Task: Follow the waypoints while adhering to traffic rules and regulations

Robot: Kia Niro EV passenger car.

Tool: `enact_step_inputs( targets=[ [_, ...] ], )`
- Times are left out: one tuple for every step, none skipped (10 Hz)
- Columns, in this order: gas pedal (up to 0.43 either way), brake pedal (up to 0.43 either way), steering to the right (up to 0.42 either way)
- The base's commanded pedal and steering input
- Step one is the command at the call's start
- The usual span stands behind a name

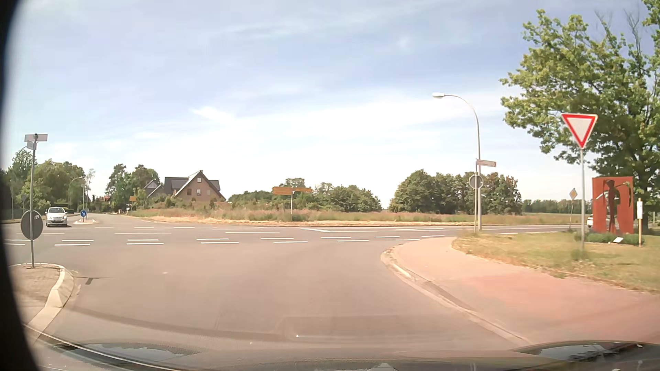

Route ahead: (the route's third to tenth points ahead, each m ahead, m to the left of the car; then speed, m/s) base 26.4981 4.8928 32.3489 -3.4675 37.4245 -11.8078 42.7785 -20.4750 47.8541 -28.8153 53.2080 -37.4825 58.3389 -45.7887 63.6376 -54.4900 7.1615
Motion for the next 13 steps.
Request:
enact_step_inputs(
  targets=[
    [0.0,0.146,-0.117],
    [0.0,0.146,-0.111],
    [0.0,0.152,-0.103],
    [0.0,0.165,-0.093],
    [0.0,0.183,-0.086],
    [0.0,0.201,-0.076],
    [0.0,0.207,-0.057],
    [0.0,0.207,-0.035],
    [0.0,0.22,-0.02],
    [0.0,0.226,-0.009],
    [0.0,0.232,-0.004],
    [0.0,0.232,-0.001],
    [0.0,0.238,0.0]
  ],
)
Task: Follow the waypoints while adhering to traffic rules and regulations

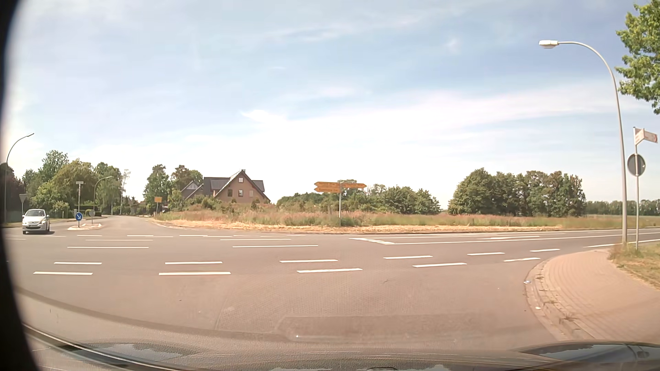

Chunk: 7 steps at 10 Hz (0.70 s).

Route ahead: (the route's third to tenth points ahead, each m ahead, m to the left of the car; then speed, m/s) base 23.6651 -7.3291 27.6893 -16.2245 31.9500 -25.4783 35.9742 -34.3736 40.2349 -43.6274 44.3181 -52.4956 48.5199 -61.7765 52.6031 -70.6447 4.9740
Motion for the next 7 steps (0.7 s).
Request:
enact_step_inputs(
  targets=[
    [0.0,0.238,0.003],
    [0.0,0.244,0.009],
    [0.0,0.244,0.015],
    [0.0,0.244,0.019],
    [0.0,0.244,0.024],
    [0.0,0.244,0.033],
    [0.0,0.25,0.045]
  ],
)
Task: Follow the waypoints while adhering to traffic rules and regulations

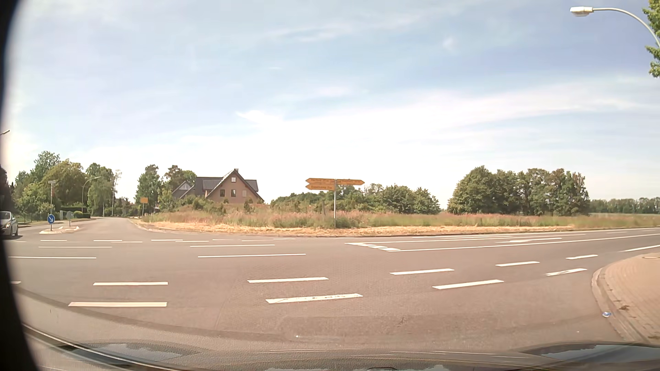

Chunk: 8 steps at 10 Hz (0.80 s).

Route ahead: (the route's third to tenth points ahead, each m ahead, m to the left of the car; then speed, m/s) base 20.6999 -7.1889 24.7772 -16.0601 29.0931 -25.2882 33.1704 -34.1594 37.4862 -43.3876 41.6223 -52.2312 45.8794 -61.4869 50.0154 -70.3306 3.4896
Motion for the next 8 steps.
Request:
enact_step_inputs(
  targets=[
    [0.0,0.25,0.058],
    [0.0,0.25,0.069],
    [0.0,0.232,0.085],
    [0.0,0.012,0.101],
    [0.0,0.0,0.116],
    [0.0,0.0,0.125],
    [0.11,0.0,0.137],
    [0.197,0.0,0.148]
  ],
)
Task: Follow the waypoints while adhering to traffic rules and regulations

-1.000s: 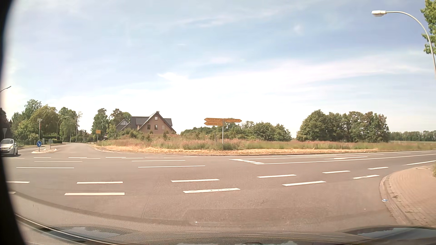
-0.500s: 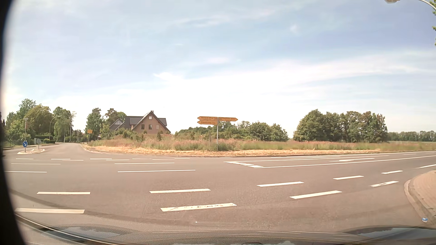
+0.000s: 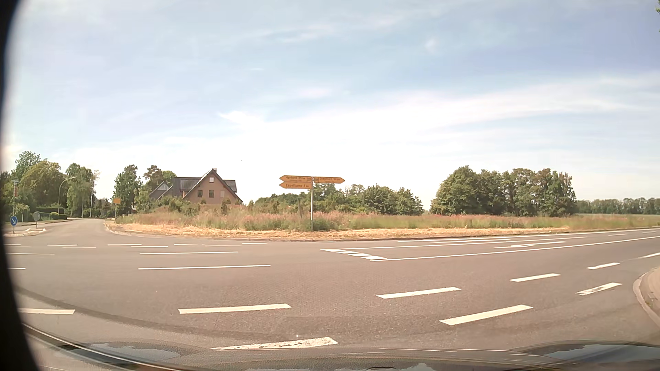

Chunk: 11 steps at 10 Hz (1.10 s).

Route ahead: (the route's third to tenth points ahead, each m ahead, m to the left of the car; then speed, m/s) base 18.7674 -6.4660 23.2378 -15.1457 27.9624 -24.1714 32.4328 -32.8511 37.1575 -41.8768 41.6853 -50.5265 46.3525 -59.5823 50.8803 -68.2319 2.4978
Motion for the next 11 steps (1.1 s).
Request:
enact_step_inputs(
  targets=[
    [0.22,0.0,0.157],
    [0.26,0.0,0.167],
    [0.287,0.0,0.174],
    [0.319,0.0,0.181],
    [0.35,0.0,0.186],
    [0.39,0.0,0.193],
    [0.398,0.0,0.2],
    [0.409,0.0,0.206],
    [0.421,0.0,0.216],
    [0.421,0.0,0.226],
    [0.421,0.0,0.237]
  ],
)
